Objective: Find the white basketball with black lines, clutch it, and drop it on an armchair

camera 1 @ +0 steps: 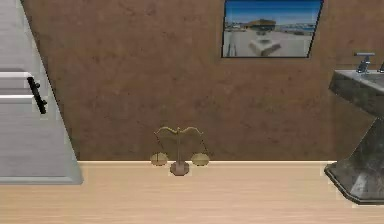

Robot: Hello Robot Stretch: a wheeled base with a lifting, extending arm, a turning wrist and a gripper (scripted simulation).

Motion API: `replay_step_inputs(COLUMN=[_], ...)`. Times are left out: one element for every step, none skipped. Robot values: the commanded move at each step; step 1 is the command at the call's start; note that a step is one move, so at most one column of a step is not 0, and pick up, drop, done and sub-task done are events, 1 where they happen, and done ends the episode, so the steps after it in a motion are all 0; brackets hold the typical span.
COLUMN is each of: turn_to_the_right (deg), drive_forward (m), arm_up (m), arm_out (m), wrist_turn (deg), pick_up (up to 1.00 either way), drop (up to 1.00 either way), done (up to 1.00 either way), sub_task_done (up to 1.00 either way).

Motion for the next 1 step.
replay_step_inputs(turn_to_the_right=[-45.0], drive_forward=[0.00], arm_up=[0.00], arm_out=[0.00], wrist_turn=[0.0], pick_up=[0.00], drop=[0.00], done=[0.00], sub_task_done=[0.00])
